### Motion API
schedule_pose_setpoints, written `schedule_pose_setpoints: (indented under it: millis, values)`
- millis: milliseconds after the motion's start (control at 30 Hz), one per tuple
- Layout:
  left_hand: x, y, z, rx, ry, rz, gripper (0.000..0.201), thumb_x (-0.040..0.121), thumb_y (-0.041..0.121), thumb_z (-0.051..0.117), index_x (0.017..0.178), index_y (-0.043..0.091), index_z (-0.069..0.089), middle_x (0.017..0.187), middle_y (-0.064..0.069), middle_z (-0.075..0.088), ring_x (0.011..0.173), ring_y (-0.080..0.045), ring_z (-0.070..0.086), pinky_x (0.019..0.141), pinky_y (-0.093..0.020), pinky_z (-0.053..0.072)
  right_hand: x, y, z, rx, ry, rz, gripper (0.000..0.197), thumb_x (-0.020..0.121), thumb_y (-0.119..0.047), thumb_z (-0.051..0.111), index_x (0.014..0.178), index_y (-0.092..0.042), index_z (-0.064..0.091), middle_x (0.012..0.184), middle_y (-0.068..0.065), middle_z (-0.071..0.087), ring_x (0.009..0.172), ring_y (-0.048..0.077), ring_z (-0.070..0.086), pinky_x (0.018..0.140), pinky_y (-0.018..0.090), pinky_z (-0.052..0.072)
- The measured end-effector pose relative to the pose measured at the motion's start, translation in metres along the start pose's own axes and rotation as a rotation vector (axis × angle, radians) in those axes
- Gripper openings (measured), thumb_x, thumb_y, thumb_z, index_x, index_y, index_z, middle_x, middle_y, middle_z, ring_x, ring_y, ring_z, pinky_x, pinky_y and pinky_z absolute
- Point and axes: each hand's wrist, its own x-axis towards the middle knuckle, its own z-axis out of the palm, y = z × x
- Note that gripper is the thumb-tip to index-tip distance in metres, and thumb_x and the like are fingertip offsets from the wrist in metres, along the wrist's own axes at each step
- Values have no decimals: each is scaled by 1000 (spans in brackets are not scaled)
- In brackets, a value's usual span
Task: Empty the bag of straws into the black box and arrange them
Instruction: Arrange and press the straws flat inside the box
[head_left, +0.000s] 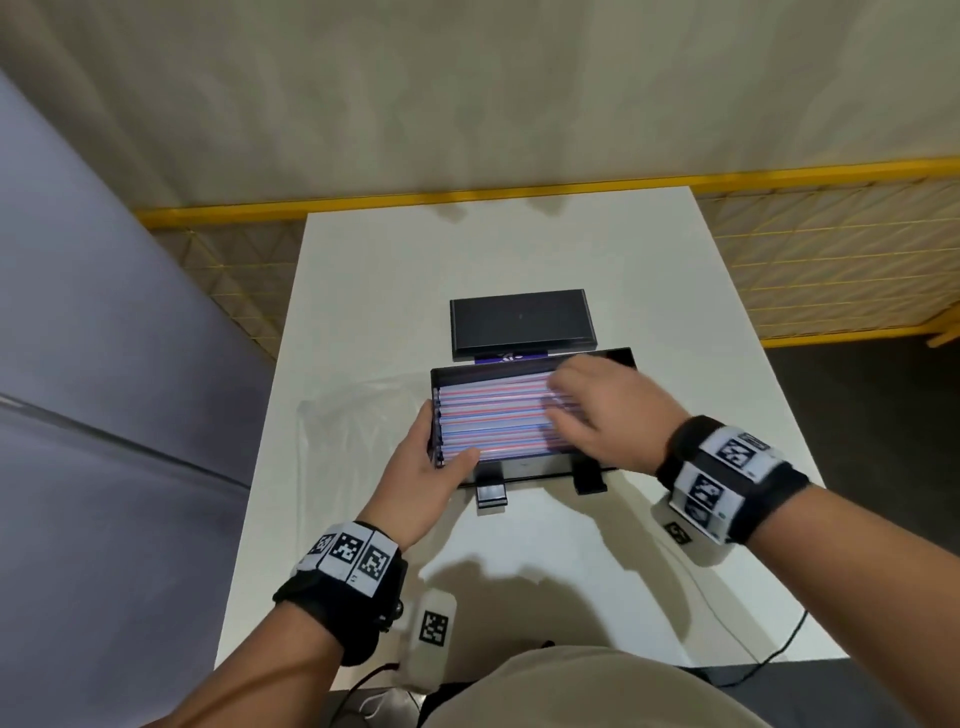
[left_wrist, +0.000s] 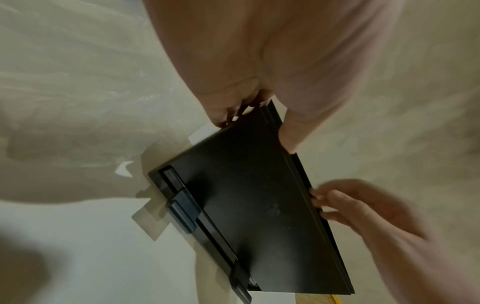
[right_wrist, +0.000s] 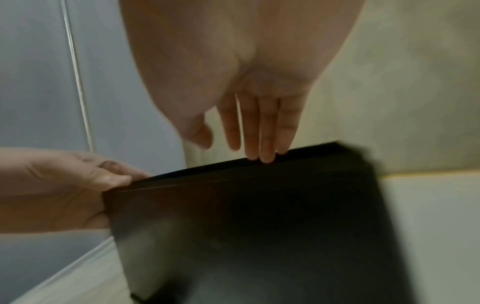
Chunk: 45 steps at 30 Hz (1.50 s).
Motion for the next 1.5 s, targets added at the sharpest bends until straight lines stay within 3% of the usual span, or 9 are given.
schedule_pose_setpoints:
  millis: [167,400,567,700,933,1067,1167,1300,1500]
  values:
    - [-5,-3,3,-15,26,24,54,101,9,64,148,29,47,135,14,67,128,-3,60,109,-22,44,15,1,23,-83,-331,96,77,85,-73,19,130,-20,53,115,5,56,105,29,54,93,42,45]
    - [-7,-7,5,-8,20,32,48,103,12,61,146,29,47,136,14,66,127,1,60,101,-9,43,-8,5,14,-101,115,-55,34,92,-38,40,92,-15,65,90,3,55,83,28,49,75,44,48]
    - [-5,-10,4,-11,26,43,50,102,10,61,145,30,47,138,13,65,129,-3,60,110,-20,44,-5,-4,27,8,-173,-8,54,95,-62,28,92,-24,67,87,-2,49,84,22,50,81,41,46]
    - [-5,-9,3,-7,8,44,55,103,12,62,152,28,43,141,14,63,132,-5,58,114,-26,41,-6,-9,12,11,-68,-38,57,97,-61,26,76,-21,61,73,-4,49,74,20,49,71,40,44]
    - [-6,-9,4,-13,5,43,52,102,15,63,145,38,45,135,22,65,128,2,59,105,-11,42,-9,-5,14,10,-179,13,62,93,-67,24,84,-21,64,82,-3,54,82,21,57,77,40,49]
    - [-6,-12,1,-6,-4,5,51,103,22,62,149,31,43,139,18,63,129,2,58,113,-24,41,-26,25,5,155,259,379,35,92,-38,51,116,-14,61,108,7,59,103,30,57,91,38,46]
    - [-5,-6,8,-83,-5,-44,48,103,14,61,145,30,46,135,15,65,124,3,60,107,-21,46,-36,34,10,607,-39,764,53,79,-45,60,123,-16,59,125,6,65,111,27,62,102,43,47]
    - [-6,12,16,-525,118,-79,53,92,28,61,143,15,56,137,-2,69,131,-19,61,108,-32,44,-39,31,8,457,-48,698,13,89,-15,48,93,-12,60,95,9,68,90,34,61,75,38,48]
    - [6,34,22,-545,51,-120,64,102,60,40,144,16,58,142,-2,66,138,-19,56,123,-42,32,-39,41,-18,454,122,679,15,87,-12,52,78,-8,63,75,11,65,78,35,60,64,37,43]
